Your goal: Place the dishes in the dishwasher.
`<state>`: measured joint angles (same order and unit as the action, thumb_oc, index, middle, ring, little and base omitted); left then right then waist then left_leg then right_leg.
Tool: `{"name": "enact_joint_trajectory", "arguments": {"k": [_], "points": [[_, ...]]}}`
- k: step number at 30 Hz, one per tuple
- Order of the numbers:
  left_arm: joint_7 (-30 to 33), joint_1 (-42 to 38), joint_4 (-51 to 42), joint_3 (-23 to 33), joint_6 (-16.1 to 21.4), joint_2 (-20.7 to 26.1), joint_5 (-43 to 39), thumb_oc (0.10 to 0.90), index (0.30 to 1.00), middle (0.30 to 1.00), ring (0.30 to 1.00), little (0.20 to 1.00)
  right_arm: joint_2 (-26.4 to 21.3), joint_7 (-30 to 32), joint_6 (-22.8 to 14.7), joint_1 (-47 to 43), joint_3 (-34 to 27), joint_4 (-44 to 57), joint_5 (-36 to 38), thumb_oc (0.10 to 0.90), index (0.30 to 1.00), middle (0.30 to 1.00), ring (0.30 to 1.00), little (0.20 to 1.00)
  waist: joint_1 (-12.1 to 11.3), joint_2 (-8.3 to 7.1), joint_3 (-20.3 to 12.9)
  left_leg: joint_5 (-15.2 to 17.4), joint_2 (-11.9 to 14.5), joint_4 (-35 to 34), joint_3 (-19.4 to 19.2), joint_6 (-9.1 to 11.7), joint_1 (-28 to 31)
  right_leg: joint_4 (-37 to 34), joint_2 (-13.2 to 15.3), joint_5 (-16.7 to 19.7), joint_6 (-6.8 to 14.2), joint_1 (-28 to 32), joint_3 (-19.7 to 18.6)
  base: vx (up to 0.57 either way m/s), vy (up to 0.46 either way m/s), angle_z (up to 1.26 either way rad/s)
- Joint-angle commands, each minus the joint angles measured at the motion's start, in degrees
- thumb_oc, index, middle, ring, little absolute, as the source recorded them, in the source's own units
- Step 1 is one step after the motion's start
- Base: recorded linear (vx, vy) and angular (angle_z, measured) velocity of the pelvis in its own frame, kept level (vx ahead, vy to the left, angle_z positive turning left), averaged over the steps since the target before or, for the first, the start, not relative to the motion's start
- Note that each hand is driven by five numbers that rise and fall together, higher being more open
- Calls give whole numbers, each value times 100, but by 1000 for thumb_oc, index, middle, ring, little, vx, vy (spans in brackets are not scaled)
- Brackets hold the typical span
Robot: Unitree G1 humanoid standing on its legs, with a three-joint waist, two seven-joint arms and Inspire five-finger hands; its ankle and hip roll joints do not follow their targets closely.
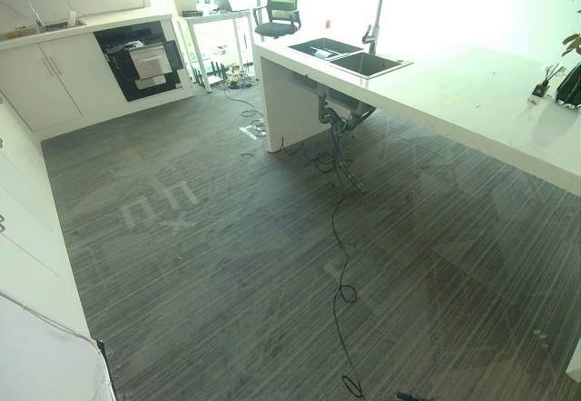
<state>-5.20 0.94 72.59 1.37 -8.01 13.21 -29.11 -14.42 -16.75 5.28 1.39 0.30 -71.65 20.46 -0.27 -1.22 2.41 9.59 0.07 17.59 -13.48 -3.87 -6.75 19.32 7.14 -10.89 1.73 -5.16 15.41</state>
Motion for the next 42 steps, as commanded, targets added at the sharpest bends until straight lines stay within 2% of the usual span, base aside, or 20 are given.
{"name": "enact_joint_trajectory", "arguments": {"k": [1, 4, 11, 21, 26, 29, 31, 33, 36, 39, 41, 42], "points": [[-151, -131, -48, 92, 121, -64, -120, 800, 900, 900, 900, 900, -56, -85, -24, -13, 54, -113, -60, 800, 900, 900, 900, 900, -21, 67, 1, 739, 254, -41, 36, 434, 417, -213, 9, -136, 469, 222, 105, 0, 0, 0], [-166, -148, -61, 75, 56, -46, -202, 800, 900, 900, 900, 900, -72, -147, -41, -23, 42, -120, 31, 800, 900, 900, 900, 900, -24, 80, -5, 743, 252, -41, 36, 432, 419, -213, 15, -139, 472, 226, 120, -4, -1, 6], [-102, -82, 57, 64, 224, -100, -144, 800, 900, 900, 900, 900, -41, -113, -67, 3, 33, -171, -28, 800, 900, 900, 900, 900, -33, 65, -7, 746, 253, -41, 11, 431, 426, -213, 19, -140, 471, 232, 141, -2, -3, 2], [-107, -51, 22, 45, 279, -92, -116, 800, 900, 900, 900, 900, -24, -59, -94, 21, 53, -165, -126, 800, 900, 900, 900, 900, -15, 71, 17, 749, 254, -41, 2, 422, 437, -213, 0, -140, 462, 228, 122, 8, -9, 0], [-179, -114, -181, 70, 299, -51, -379, 800, 900, 900, 900, 900, -56, -72, -431, -70, 131, 85, 115, 800, 900, 900, 900, 900, -12, 87, 62, 734, 283, -41, -7, 445, 463, -213, -1, -141, 436, 261, 152, 21, -49, 3], [-250, -114, -325, 81, 438, -56, -504, 800, 900, 900, 900, 900, -65, -107, -619, -94, 137, 390, 354, 800, 900, 900, 900, 900, 8, 95, 73, 728, 296, -41, 4, 457, 461, -213, -19, -154, 415, 265, 151, 13, -73, 1], [-183, -75, -496, 120, 714, -76, -630, 800, 900, 900, 900, 900, -71, -125, -839, -66, 134, 682, 448, 800, 900, 900, 900, 900, 19, 92, 76, 714, 300, -41, 34, 471, 453, -213, -46, -162, 398, 261, 138, 29, -109, 1], [-151, -45, -653, 173, 789, -69, -727, 800, 900, 900, 900, 900, -97, -119, -869, -46, 135, 911, 516, 800, 900, 900, 900, 900, 23, 87, 91, 707, 302, -41, 52, 482, 455, -213, -61, -167, 388, 265, 130, 31, -94, 0], [-334, 84, -1371, 316, 1097, -57, -993, 800, 900, 900, 900, 900, -177, 0, -848, 61, 191, 1983, 646, 800, 900, 900, 900, 900, 26, 65, 162, 650, 310, -41, 104, 511, 451, -213, -127, -185, 326, 254, 93, 41, -158, -1], [-470, 285, -2067, 359, 1308, -59, -1234, 800, 900, 900, 900, 900, -220, 92, -876, 282, 159, 2876, 604, 800, 900, 900, 900, 900, 10, 42, 268, 534, 293, -41, 121, 540, 481, -213, -167, -182, 267, 249, 91, 26, -148, -1], [-508, 412, -2416, 412, 1453, -76, -1359, 800, 900, 900, 900, 900, -260, 141, -894, 409, 124, 3357, 548, 800, 900, 900, 900, 900, -21, -27, 369, 333, 204, -41, 93, 574, 588, -213, -146, -185, 215, 268, 59, 72, -175, -2], [-555, 548, -2728, 458, 1572, -67, -1446, 800, 900, 900, 900, 900, -366, 179, -849, 532, 107, 3879, 536, 800, 900, 900, 900, 900, -117, -231, 530, -280, 0, -41, 140, 650, 658, -213, -14, -199, 134, 292, -70, 80, -215, -5]]}}
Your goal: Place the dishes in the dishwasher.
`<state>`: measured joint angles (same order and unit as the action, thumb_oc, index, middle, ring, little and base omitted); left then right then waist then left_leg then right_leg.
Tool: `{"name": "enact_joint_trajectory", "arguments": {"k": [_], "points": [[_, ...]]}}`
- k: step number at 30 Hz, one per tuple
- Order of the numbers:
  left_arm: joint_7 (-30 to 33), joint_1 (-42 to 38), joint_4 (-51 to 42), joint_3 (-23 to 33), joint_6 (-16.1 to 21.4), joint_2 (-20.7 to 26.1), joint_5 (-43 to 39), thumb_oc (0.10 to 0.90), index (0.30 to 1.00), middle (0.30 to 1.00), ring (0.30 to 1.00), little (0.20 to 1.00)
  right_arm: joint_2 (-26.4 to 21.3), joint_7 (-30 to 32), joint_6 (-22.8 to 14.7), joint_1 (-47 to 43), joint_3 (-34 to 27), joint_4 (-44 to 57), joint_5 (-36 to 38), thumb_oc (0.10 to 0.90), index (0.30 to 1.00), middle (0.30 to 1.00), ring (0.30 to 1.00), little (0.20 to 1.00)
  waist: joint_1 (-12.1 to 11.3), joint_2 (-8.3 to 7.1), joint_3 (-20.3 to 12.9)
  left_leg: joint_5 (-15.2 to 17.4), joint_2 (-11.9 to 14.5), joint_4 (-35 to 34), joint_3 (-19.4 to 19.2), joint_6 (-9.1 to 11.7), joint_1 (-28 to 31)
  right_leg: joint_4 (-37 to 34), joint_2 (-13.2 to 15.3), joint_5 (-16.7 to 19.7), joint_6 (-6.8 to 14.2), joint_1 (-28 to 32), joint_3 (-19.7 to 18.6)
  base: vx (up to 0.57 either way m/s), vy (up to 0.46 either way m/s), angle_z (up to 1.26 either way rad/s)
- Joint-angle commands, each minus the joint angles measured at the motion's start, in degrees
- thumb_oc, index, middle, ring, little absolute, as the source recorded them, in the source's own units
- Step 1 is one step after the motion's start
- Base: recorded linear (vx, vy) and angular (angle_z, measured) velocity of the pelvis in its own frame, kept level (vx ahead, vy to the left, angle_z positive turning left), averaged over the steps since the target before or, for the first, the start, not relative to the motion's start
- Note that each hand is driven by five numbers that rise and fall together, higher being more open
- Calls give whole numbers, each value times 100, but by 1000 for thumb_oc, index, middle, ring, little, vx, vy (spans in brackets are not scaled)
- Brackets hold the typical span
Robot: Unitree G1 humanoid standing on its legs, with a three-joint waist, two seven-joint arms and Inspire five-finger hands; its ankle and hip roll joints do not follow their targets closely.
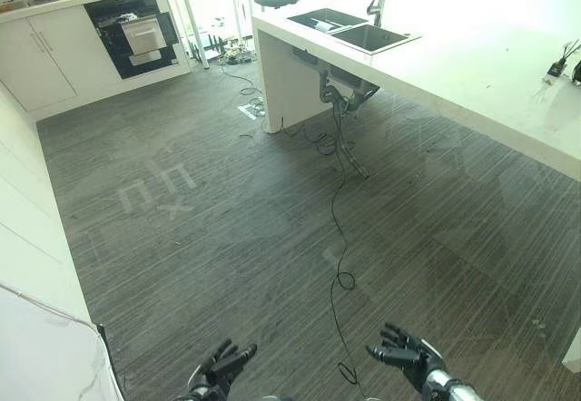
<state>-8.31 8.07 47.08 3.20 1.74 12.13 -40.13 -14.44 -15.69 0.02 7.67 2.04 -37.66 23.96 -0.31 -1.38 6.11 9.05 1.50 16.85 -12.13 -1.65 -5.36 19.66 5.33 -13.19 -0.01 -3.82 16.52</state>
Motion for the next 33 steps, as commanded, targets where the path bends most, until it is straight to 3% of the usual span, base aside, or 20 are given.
{"name": "enact_joint_trajectory", "arguments": {"k": [1, 2, 3, 6, 7, 9, 11, 12, 14, 17, 20, 22, 23, 25, 26, 29, 30, 32, 33], "points": [[-323, -73, -320, 289, 712, 47, -356, 800, 900, 900, 900, 900, -419, 33, -351, -7, -98, 739, 232, 800, 900, 900, 900, 900, -165, -303, 301, -500, -182, 494, 73, 509, 268, -247, 206, 33, 239, 174, -236, 54, -212, -11], [-406, 4, -465, 309, 757, 56, -402, 800, 900, 900, 900, 900, -470, -31, -408, 57, -134, 901, 255, 800, 900, 900, 900, 900, -196, -317, 408, -603, -168, 1061, 99, 568, -86, -247, 197, 40, 180, 175, -232, 16, -130, -23], [-495, 82, -603, 315, 844, 49, -455, 800, 900, 900, 900, 900, -504, -105, -492, 108, -167, 1039, 236, 800, 900, 900, 900, 900, -229, -292, 517, -702, -83, 1189, 60, 601, -379, -247, 160, 53, 159, 202, -222, 53, -64, -14], [-628, 240, -851, 310, 849, 57, -545, 800, 900, 900, 900, 900, -500, -203, -599, 187, -170, 1264, 143, 800, 900, 900, 900, 900, -224, -195, 620, -597, 161, 33, -85, 646, -201, -247, 38, -120, 272, 414, -255, 255, 49, -2], [-679, 322, -951, 281, 837, 43, -516, 800, 900, 900, 900, 900, -509, -259, -601, 245, -165, 1384, 129, 800, 900, 900, 900, 900, -192, -86, 608, -557, 381, 33, -79, 716, -388, -247, -87, -184, 292, 444, -247, 213, 162, 1], [-761, 563, -1202, 181, 904, 31, -333, 800, 900, 900, 900, 900, -568, -429, -654, 484, -207, 1732, 115, 800, 900, 900, 900, 900, -221, 137, 594, -925, 794, 33, 157, 887, -1076, -247, -394, -276, 244, 538, -275, 259, 156, -8], [-808, 720, -1375, 157, 931, -3, -345, 800, 900, 900, 900, 900, -629, -518, -710, 590, -204, 1914, 107, 800, 900, 900, 900, 900, -307, 201, 631, -1126, 834, 33, 561, 1016, -1525, -247, -565, -426, 182, 744, -454, 438, 232, -19], [-889, 780, -1448, 180, 932, -66, -399, 800, 900, 900, 900, 900, -703, -437, -735, 531, -62, 2029, 97, 800, 900, 900, 900, 900, -356, 199, 637, -932, 742, 33, 600, 962, -1534, -247, -517, -466, 206, 837, -551, 512, 322, -28], [-884, 751, -1448, 177, 947, -70, -369, 800, 900, 900, 900, 900, -726, -448, -749, 523, -49, 2080, 102, 800, 900, 900, 900, 900, -350, 203, 621, -930, 756, 33, 535, 922, -1459, -247, -476, -481, 217, 933, -557, 357, 238, -49], [-867, 611, -1489, 138, 911, 143, -132, 800, 900, 900, 900, 900, -642, -390, -669, 634, 3, 2449, 280, 800, 900, 900, 900, 900, -379, 79, 405, -501, 499, 33, 574, 637, -1205, -247, -199, -477, 514, 1283, -512, 435, 227, -32], [-938, 462, -1697, 89, 754, 385, 78, 800, 900, 900, 900, 900, -449, -264, -715, 697, 34, 2743, 302, 800, 900, 900, 900, 900, -369, -29, 208, -208, 206, 33, 690, 344, -981, -247, 133, 266, 912, 1374, -278, 371, 200, 13], [-966, 401, -1784, 7, 673, 497, 137, 800, 900, 900, 900, 900, -395, -159, -719, 636, 54, 2859, 368, 800, 900, 900, 900, 900, -309, 1, 145, -79, 14, 33, 845, 161, -848, -247, 147, 1156, 1062, 1503, -243, 367, 243, 33], [-930, 334, -1869, -95, 660, 588, 206, 800, 900, 900, 900, 900, -370, -121, -743, 584, 89, 2970, 394, 800, 900, 900, 900, 900, -293, 39, 127, 7, -161, 33, 908, 30, -749, 738, 297, 1572, 1118, 1138, -257, 321, 276, 44], [-917, 308, -2086, -202, 644, 670, 296, 800, 900, 900, 900, 900, -375, 29, -786, 549, 156, 3112, 285, 800, 900, 900, 900, 900, -253, 188, 167, 141, -255, 33, 970, -104, -558, 2357, 401, 1777, 1061, 412, -430, 276, 298, 31], [-860, 304, -2195, -271, 694, 694, 274, 800, 900, 900, 900, 900, -389, 144, -869, 448, 259, 3048, 196, 800, 900, 900, 900, 900, -232, 258, 213, 181, -248, 33, 936, -116, -424, 2713, 459, 1710, 913, -66, -487, 249, 236, 15], [-667, 265, -2379, -426, 685, 765, 232, 800, 900, 900, 900, 900, -446, 257, -842, 295, 367, 2978, 213, 800, 900, 900, 900, 900, -189, 288, 265, 147, -376, 33, 1044, -87, -327, 1880, 101, 1250, 720, -364, -200, 221, 33, -6], [-635, 246, -2472, -408, 622, 782, 166, 800, 900, 900, 900, 900, -494, 275, -768, 308, 380, 3074, 237, 800, 900, 900, 900, 900, -157, 279, 300, 144, -404, 33, 1072, -54, -255, 1176, -43, 1173, 698, -318, -37, 307, -72, -6], [-684, 219, -2651, -313, 541, 829, 173, 800, 900, 900, 900, 900, -542, 137, -815, 448, 338, 3148, 255, 800, 900, 900, 900, 900, -53, 207, 379, 279, -393, 33, 1012, -25, -31, -113, -64, 1433, 739, -361, 97, 347, -109, 48], [-715, 245, -2727, -292, 526, 839, 167, 800, 900, 900, 900, 900, -563, 72, -879, 534, 294, 3161, 269, 800, 900, 900, 900, 900, 4, 144, 413, 331, -443, 33, 982, -28, 52, -247, -17, 1391, 774, -546, 1, 342, -161, 115]]}}
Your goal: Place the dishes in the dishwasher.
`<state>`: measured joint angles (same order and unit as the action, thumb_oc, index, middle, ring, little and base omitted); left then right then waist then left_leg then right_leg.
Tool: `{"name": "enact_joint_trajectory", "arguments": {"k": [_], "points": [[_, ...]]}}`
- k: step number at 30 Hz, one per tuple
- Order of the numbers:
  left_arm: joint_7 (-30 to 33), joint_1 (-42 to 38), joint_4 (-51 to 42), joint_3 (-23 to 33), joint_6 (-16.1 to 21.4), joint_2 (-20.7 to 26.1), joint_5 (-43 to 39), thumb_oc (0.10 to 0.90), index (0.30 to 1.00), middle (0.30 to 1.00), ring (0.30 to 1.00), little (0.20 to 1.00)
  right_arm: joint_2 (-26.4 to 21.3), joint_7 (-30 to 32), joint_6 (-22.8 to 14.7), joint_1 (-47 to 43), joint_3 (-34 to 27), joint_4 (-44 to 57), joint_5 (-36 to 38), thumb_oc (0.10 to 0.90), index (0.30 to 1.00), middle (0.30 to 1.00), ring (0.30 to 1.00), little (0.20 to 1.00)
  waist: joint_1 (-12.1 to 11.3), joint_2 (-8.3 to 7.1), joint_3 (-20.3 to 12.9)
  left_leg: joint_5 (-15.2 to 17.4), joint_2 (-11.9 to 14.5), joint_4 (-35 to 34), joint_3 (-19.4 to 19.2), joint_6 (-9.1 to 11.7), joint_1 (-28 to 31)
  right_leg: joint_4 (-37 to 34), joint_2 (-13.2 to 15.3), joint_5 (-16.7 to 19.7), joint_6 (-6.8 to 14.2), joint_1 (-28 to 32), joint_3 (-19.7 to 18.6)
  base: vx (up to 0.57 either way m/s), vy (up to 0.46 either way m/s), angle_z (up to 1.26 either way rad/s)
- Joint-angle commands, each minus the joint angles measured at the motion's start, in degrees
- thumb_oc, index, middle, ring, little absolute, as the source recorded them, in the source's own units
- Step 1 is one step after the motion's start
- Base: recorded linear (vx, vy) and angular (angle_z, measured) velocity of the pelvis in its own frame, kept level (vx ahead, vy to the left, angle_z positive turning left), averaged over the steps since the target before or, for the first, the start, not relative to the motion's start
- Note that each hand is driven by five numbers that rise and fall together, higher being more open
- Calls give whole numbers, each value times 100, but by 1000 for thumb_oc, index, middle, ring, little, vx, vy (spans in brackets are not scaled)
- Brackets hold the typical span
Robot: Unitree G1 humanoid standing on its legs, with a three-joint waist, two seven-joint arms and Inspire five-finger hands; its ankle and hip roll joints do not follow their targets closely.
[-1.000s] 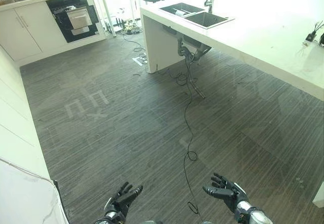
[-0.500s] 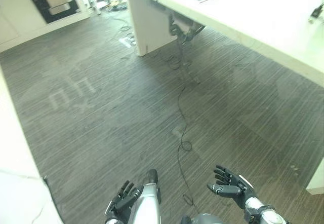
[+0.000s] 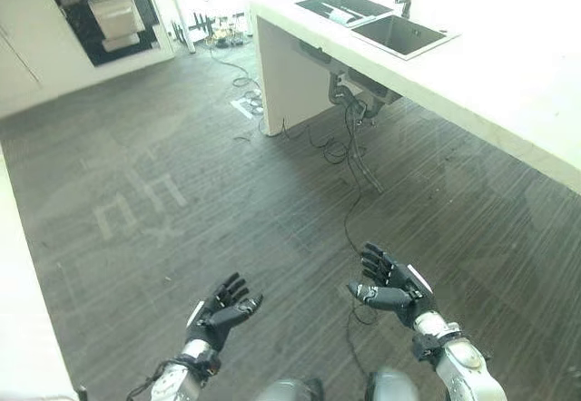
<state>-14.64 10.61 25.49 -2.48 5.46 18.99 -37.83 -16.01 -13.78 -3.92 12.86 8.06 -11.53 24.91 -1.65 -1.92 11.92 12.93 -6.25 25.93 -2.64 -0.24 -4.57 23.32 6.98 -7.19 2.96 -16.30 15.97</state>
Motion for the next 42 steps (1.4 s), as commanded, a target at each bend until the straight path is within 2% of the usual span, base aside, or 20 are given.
{"name": "enact_joint_trajectory", "arguments": {"k": [1, 2, 5, 9, 11, 14, 17, 18, 19, 20, 21, 22, 25, 26, 27, 28, 32, 36, 37, 42], "points": [[-124, 13, -691, 282, 153, 152, -70, 800, 900, 900, 900, 900, -436, -244, -590, 203, -432, 595, 251, 800, 900, 900, 900, 900, 263, 69, -150, 73, 186, -874, -15, -204, 116, -613, -20, 809, 603, 174, -195, 425, -194, 58], [-163, 21, -762, 274, 201, 165, -85, 800, 900, 900, 900, 900, -442, -332, -655, 306, -521, 633, 331, 800, 900, 900, 900, 900, 327, 44, -147, 229, 147, -874, 29, -205, 272, -613, 82, 812, 716, -138, -313, 484, -231, -7], [-96, 32, -1089, 273, 338, 173, -74, 800, 900, 900, 900, 900, -441, -444, -724, 319, -634, 779, 453, 800, 900, 900, 900, 900, 365, 8, -149, 465, 146, -874, -44, -225, 549, -613, 239, 735, 776, -579, -208, 392, -213, 7], [-2, 7, -1401, 332, 450, 112, -85, 800, 900, 900, 900, 900, -498, -234, -734, 245, -673, 1131, 475, 800, 900, 900, 900, 900, 362, -124, -314, 588, 96, -874, -86, -269, 741, -613, 320, 862, 718, -277, -164, 315, -259, 5], [36, 42, -1693, 386, 541, 93, -133, 800, 900, 900, 900, 900, -558, -164, -767, 165, -740, 1375, 519, 800, 900, 900, 900, 900, 349, -138, -420, 738, 112, -874, -116, -270, 983, -613, 321, 883, 675, -21, -91, 380, -266, 52], [23, 104, -2011, 423, 652, 85, -147, 800, 900, 900, 900, 900, -657, -189, -830, 89, -839, 1587, 490, 800, 900, 900, 900, 900, 354, -104, -531, 740, 200, -874, -259, -182, 1167, -613, 239, 699, 560, 128, -69, 270, -199, 3], [-68, 139, -2202, 366, 800, 121, 57, 800, 900, 900, 900, 900, -882, -343, -816, -4, -975, 1868, 514, 800, 900, 900, 900, 900, 339, -67, -604, -8, 340, -874, -370, 67, 1420, -613, 114, 421, 344, 307, -97, 237, -181, -25], [-33, 139, -2232, 344, 809, 133, -46, 800, 900, 900, 900, 900, -971, -460, -798, -22, -1015, 1974, 522, 800, 900, 900, 900, 900, 308, -92, -613, -586, 323, -874, -342, 217, 1524, -613, 80, 290, 250, 411, -168, 226, -189, -14], [-29, 140, -2260, 358, 823, 106, -176, 800, 900, 900, 900, 900, -1088, -587, -809, -40, -1058, 2098, 576, 800, 900, 900, 900, 900, 258, -142, -557, -1004, 329, -166, -304, 384, 1166, -613, 74, 152, 146, 573, -227, 190, -188, -22], [-47, 156, -2302, 360, 840, 83, -211, 800, 900, 900, 900, 900, -1132, -618, -794, -70, -1061, 2161, 599, 800, 900, 900, 900, 900, 214, -211, -516, -1113, 302, 360, -360, 435, 768, -613, 124, 103, 97, 655, -261, 110, -139, -27], [-69, 170, -2337, 358, 884, 66, -215, 800, 900, 900, 900, 900, -1161, -634, -795, -101, -1060, 2201, 610, 800, 900, 900, 900, 900, 179, -249, -482, -1150, 311, 608, -421, 452, 535, -613, 150, 66, 67, 723, -268, 88, -107, -34], [-164, 170, -2428, 377, 1000, 33, -251, 800, 900, 900, 900, 900, -1256, -604, -781, -223, -1051, 2305, 642, 800, 900, 900, 900, 900, 81, -292, -371, -1004, 453, 821, -575, 373, 33, -613, 158, -23, 26, 887, -244, 141, -80, -42], [-227, 171, -2696, 553, 1084, 35, -422, 800, 900, 900, 900, 900, -1330, -596, -765, -456, -977, 2395, 752, 800, 900, 900, 900, 900, -42, -285, -273, -893, 666, -511, -889, 277, 261, -613, 94, -229, 104, 1123, -285, 177, 33, -27], [-258, 200, -2766, 621, 1116, 54, -485, 800, 900, 900, 900, 900, -1308, -610, -744, -493, -979, 2434, 746, 800, 900, 900, 900, 900, -38, -207, -280, -833, 812, -874, -921, 309, 197, -613, -4, -267, 133, 1142, -301, 168, 150, -11], [-276, 233, -2863, 687, 1167, 69, -500, 800, 900, 900, 900, 900, -1292, -628, -712, -509, -1003, 2504, 764, 800, 900, 900, 900, 900, -21, -83, -318, -581, 994, -874, -801, 362, -105, -613, -144, -307, 171, 1136, -311, 219, 206, -14], [-289, 296, -3033, 751, 1232, 75, -517, 800, 900, 900, 900, 900, -1256, -653, -637, -438, -1050, 2698, 804, 800, 900, 900, 900, 900, -40, 27, -380, -492, 1187, -874, -485, 551, -539, -613, -274, -400, 189, 1184, -323, 234, 201, -5], [-399, 317, -3242, 832, 1386, 7, -571, 800, 900, 900, 900, 900, -1284, -677, -561, -357, -1159, 2953, 815, 800, 900, 900, 900, 900, -166, 117, -425, -885, 1359, -874, -88, 757, -1117, -613, -446, -662, 107, 1381, -410, 221, 173, -5], [-388, 243, -3402, 880, 1520, 22, -644, 800, 900, 900, 900, 900, -1388, -739, -445, -414, -1176, 3114, 950, 800, 900, 900, 900, 900, -235, 121, -452, -823, 1328, -874, 11, 680, -1193, -613, -347, -799, 146, 1583, -394, 289, 275, -29], [-328, 123, -3569, 937, 1490, 124, -588, 800, 900, 900, 900, 900, -1373, -802, -392, -305, -1304, 3298, 1068, 800, 900, 900, 900, 900, -240, 28, -501, -617, 1155, -874, 28, 531, -998, -613, -157, -818, 288, 1750, -371, 369, 337, -37], [-427, -141, -3782, 1019, 1522, 341, -378, 800, 900, 900, 900, 900, -1134, -726, -576, -217, -1436, 3476, 1072, 800, 900, 900, 900, 900, -289, -113, -615, -427, 856, -874, 170, 272, -862, -613, 139, -520, 542, 1882, -218, 279, 245, 13]]}}
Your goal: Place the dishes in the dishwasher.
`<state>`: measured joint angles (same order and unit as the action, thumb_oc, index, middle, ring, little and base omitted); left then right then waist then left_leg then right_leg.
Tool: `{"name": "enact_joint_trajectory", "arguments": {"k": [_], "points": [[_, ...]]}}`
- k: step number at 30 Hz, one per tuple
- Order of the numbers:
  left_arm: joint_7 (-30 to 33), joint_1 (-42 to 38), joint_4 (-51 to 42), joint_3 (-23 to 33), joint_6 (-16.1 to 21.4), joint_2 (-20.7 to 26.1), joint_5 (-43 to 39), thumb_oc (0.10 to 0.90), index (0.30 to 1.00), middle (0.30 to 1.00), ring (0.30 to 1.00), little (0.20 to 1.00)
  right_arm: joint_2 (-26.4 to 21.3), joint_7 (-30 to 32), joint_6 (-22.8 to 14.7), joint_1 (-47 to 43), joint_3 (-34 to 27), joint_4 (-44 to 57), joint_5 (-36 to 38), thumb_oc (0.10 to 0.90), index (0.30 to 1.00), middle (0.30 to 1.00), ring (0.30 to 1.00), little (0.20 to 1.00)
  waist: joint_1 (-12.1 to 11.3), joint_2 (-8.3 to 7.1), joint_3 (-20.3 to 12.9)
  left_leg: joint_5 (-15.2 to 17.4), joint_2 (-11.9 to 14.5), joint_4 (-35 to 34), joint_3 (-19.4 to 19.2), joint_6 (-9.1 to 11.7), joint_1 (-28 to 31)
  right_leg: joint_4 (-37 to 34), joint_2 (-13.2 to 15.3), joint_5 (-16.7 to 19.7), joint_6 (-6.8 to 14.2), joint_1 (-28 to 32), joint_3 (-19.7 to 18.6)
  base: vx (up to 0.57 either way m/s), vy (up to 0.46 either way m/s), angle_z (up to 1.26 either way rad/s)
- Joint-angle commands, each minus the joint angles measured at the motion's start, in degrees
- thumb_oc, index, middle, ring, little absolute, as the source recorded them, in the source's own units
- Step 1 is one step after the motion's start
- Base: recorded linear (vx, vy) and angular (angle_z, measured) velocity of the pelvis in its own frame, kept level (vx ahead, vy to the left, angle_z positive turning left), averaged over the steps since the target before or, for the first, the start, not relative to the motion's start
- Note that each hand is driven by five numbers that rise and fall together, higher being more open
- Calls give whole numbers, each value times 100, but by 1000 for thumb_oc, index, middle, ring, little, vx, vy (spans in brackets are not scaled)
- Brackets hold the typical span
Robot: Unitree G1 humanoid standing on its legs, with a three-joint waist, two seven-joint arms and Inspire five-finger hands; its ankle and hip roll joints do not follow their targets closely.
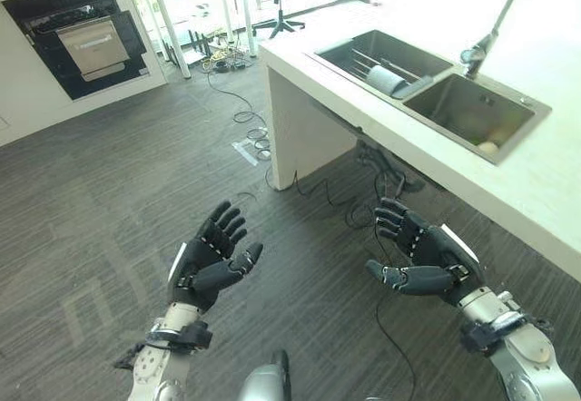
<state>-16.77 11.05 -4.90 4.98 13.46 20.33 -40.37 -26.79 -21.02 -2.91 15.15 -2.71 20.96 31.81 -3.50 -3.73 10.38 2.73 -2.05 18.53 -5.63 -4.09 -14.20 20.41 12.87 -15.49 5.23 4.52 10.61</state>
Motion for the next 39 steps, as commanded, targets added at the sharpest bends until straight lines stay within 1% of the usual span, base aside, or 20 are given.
{"name": "enact_joint_trajectory", "arguments": {"k": [1, 3, 4, 6, 9, 12, 17, 22, 24, 25, 27, 28, 29, 31, 33, 34, 36, 37, 38, 39], "points": [[-245, -238, -792, 285, 725, 268, -61, 800, 900, 900, 900, 900, 17, 54, -736, -467, -367, 233, 351, 800, 900, 900, 900, 900, -99, 34, -452, 644, 325, -134, 495, 548, 155, -322, -382, 633, 406, -126, 360, 306, 272, 26], [-216, -291, -875, 302, 698, 333, 75, 800, 900, 900, 900, 900, 171, 141, -824, -573, -283, 217, 240, 800, 900, 900, 900, 900, -74, 137, -417, 738, 208, -134, 582, 380, 306, -271, -422, 1531, 479, 58, 543, 310, 302, 12], [-216, -301, -909, 306, 701, 341, 146, 800, 900, 900, 900, 900, 212, 176, -878, -625, -240, 224, 223, 800, 900, 900, 900, 900, -59, 206, -368, 788, 170, -134, 619, 316, 397, 322, -442, 1686, 483, -113, 569, 216, 264, 10], [-71, -298, -997, 258, 767, 357, 463, 800, 900, 900, 900, 900, 284, 228, -989, -763, -75, 219, 181, 800, 900, 900, 900, 900, -48, 302, -285, 847, 171, -134, 546, 286, 518, 817, -398, 1639, 348, -629, 663, 178, 195, -10], [94, -389, -1081, 211, 710, 516, 508, 800, 900, 900, 900, 900, 173, 299, -979, -946, -65, 184, 450, 800, 900, 900, 900, 900, -57, 304, -219, 854, 253, -134, 290, 372, 593, -315, -692, 1295, 192, -551, 1113, 189, 29, -35], [160, -537, -1084, 214, 696, 577, 583, 800, 900, 900, 900, 900, 82, 257, -1001, -978, -178, 140, 616, 800, 900, 900, 900, 900, 45, 99, -100, 1098, 139, -134, -12, 349, 883, -322, -380, 1161, 332, -1201, 1015, 147, -67, -37], [410, -513, -1237, 179, 792, 593, 980, 800, 900, 900, 900, 900, 66, 478, -1218, -906, -450, 253, 678, 800, 900, 900, 900, 900, 207, 37, -66, 1525, 23, -134, -162, 255, 1350, -322, 46, 1602, 647, -2072, 1029, 262, -114, -16], [547, -586, -1341, 118, 799, 512, 843, 800, 900, 900, 900, 900, 129, 716, -1474, -872, -629, 380, 682, 800, 900, 900, 900, 900, 376, 12, -239, 1750, -59, -134, -358, 152, 1704, -322, -50, 1601, 525, -1958, 1028, 403, -269, 1], [630, -589, -1435, 94, 887, 407, 657, 800, 900, 900, 900, 900, 44, 667, -1476, -924, -685, 371, 639, 800, 900, 900, 900, 900, 496, 71, -365, 1810, 82, -134, -519, 243, 1993, -322, -159, 1445, 409, -1846, 978, 393, -265, -15], [944, -605, -1443, 89, 1061, 386, 987, 800, 900, 900, 900, 900, -5, 645, -1495, -942, -729, 364, 601, 800, 900, 900, 900, 900, 541, 92, -412, 1732, 156, -134, -582, 311, 2108, -322, -218, 1369, 330, -1808, 951, 309, -247, -43], [1214, -648, -1444, 113, 1245, 411, 1095, 800, 900, 900, 900, 900, -116, 608, -1507, -941, -814, 404, 597, 800, 900, 900, 900, 900, 558, 116, -464, 1134, 237, -134, -581, 518, 2273, -322, -351, 1185, 176, -1698, 893, 324, -291, -31], [1242, -655, -1456, 169, 1288, 366, 955, 800, 900, 900, 900, 900, -175, 532, -1497, -939, -879, 427, 628, 800, 900, 900, 900, 900, 527, 83, -468, 535, 200, -134, -535, 704, 2426, -322, -411, 1033, 60, -1590, 796, 337, -370, -56], [1299, -703, -1531, 147, 1382, 219, 880, 800, 900, 900, 900, 900, -239, 480, -1506, -996, -863, 505, 567, 800, 900, 900, 900, 900, 438, -15, -356, -55, 147, 801, -457, 968, 2008, -322, -451, 823, -126, -1341, 645, 262, -316, -67], [1320, -692, -1594, 140, 1438, 154, 895, 800, 900, 900, 900, 900, -239, 449, -1508, -1026, -856, 529, 528, 800, 900, 900, 900, 900, 384, -110, -292, -125, 134, 1495, -439, 985, 1495, -322, -403, 785, -194, -1260, 560, 103, -179, -62], [1249, -708, -1633, 153, 1504, 95, 884, 800, 900, 900, 900, 900, -277, 547, -1492, -1115, -829, 552, 476, 800, 900, 900, 900, 900, 318, -157, -190, 113, 212, 1768, -421, 865, 1012, -322, -430, 743, -217, -1146, 472, 79, -80, -49], [1204, -692, -1687, 195, 1493, 95, 823, 800, 900, 900, 900, 900, -323, 636, -1447, -1206, -787, 556, 509, 800, 900, 900, 900, 900, 265, -141, -135, 273, 230, 1501, -397, 788, 1001, -322, -506, 680, -197, -1047, 376, 125, 16, -42], [964, -590, -1753, 299, 1504, 104, 651, 800, 900, 900, 900, 900, -313, 730, -1371, -1338, -728, 544, 557, 800, 900, 900, 900, 900, 215, -121, -103, 302, 222, 151, -356, 682, 1271, -322, -647, 622, -113, -966, 103, 169, 107, -43], [875, -532, -1769, 346, 1528, 129, 622, 800, 900, 900, 900, 900, -269, 748, -1334, -1368, -709, 550, 528, 800, 900, 900, 900, 900, 208, -47, -100, 430, 236, -134, -218, 657, 1206, -322, -765, 624, -81, -980, -5, 152, 193, -51], [806, -468, -1782, 385, 1556, 140, 615, 800, 900, 900, 900, 900, -202, 745, -1311, -1361, -672, 555, 456, 800, 900, 900, 900, 900, 197, 84, -122, 776, 242, -134, 109, 674, 1030, -322, -936, 585, -37, -964, -94, 118, 191, -58], [807, -416, -1803, 416, 1564, 150, 618, 800, 900, 900, 900, 900, -152, 736, -1279, -1352, -638, 582, 406, 800, 900, 900, 900, 900, 173, 140, -152, 816, 196, -134, 394, 698, 881, -322, -1023, 592, -29, -999, -189, 158, 173, -76]]}}
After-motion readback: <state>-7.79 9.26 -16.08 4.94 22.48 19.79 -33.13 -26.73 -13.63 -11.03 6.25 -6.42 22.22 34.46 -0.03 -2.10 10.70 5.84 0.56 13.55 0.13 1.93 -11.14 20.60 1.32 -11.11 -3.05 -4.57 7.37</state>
